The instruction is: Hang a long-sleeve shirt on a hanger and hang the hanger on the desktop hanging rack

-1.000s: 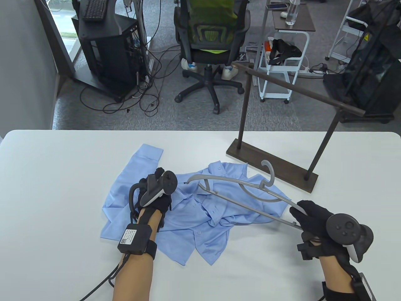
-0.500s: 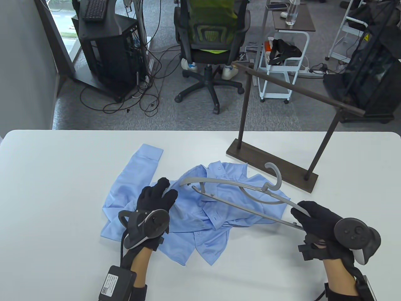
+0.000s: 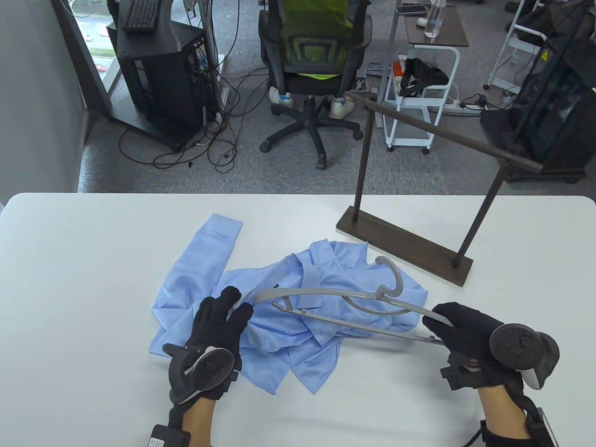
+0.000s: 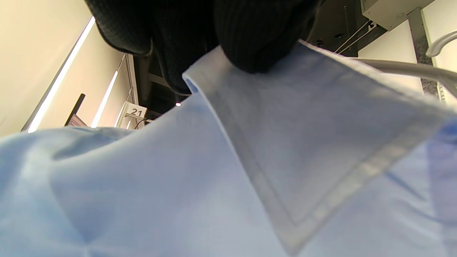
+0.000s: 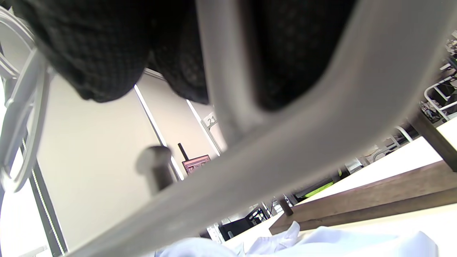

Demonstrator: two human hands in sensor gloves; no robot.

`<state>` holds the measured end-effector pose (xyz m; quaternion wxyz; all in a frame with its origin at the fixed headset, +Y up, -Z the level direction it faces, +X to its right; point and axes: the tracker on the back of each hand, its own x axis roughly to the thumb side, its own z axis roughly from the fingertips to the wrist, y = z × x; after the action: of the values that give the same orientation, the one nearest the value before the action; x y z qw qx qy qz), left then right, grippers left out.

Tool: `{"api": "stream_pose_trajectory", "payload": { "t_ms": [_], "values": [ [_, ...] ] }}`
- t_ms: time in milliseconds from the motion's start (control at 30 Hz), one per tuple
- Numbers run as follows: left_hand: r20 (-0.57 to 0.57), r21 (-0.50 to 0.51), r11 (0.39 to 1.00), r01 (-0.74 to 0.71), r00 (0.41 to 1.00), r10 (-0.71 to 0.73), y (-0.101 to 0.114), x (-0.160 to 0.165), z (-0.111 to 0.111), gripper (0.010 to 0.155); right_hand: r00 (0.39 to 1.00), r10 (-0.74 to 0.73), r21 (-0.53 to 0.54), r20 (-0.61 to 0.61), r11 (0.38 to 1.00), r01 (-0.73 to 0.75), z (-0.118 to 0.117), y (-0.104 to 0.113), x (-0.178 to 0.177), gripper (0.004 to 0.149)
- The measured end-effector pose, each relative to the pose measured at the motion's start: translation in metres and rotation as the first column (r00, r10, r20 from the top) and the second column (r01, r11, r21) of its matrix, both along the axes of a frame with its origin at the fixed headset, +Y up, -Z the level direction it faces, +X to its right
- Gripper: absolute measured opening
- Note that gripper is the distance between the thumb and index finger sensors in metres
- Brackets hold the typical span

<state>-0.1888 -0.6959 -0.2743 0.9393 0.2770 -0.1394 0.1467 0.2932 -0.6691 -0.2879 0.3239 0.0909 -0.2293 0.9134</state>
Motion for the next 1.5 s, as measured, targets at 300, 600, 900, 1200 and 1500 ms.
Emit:
{"api": "stream_pose_trajectory", "payload": {
  "t_ms": [300, 600, 900, 1200, 1500],
  "values": [
    [0.074, 0.042, 0.998, 0.035, 0.997, -0.038, 0.008, 0.019, 0.01, 0.041, 0.995, 0.052, -0.001, -0.09, 0.999, -0.053, -0.002, -0.016, -0.037, 0.044],
    [0.139, 0.128, 0.987, 0.093, 0.984, -0.11, 0.017, 0.046, 0.025, 0.041, 0.966, -0.05, -0.111, -0.255, 0.994, 0.022, -0.004, -0.043, -0.087, 0.042],
    [0.198, 0.175, 0.981, 0.083, 0.973, -0.117, 0.021, 0.063, 0.036, 0.042, 0.929, -0.179, -0.22, -0.323, 0.969, 0.111, -0.007, -0.065, -0.126, 0.042],
    [0.196, 0.213, 0.975, -0.068, 0.98, 0.025, 0.027, 0.046, 0.04, 0.057, 0.925, -0.195, -0.22, -0.325, 0.967, 0.127, -0.008, -0.072, -0.129, 0.04],
    [0.098, -0.027, 0.999, -0.018, 0.995, 0.02, 0.012, 0.029, 0.012, 0.066, 0.932, -0.092, -0.108, -0.351, 0.992, 0.058, -0.001, -0.058, -0.135, 0.04]
  ]
}}
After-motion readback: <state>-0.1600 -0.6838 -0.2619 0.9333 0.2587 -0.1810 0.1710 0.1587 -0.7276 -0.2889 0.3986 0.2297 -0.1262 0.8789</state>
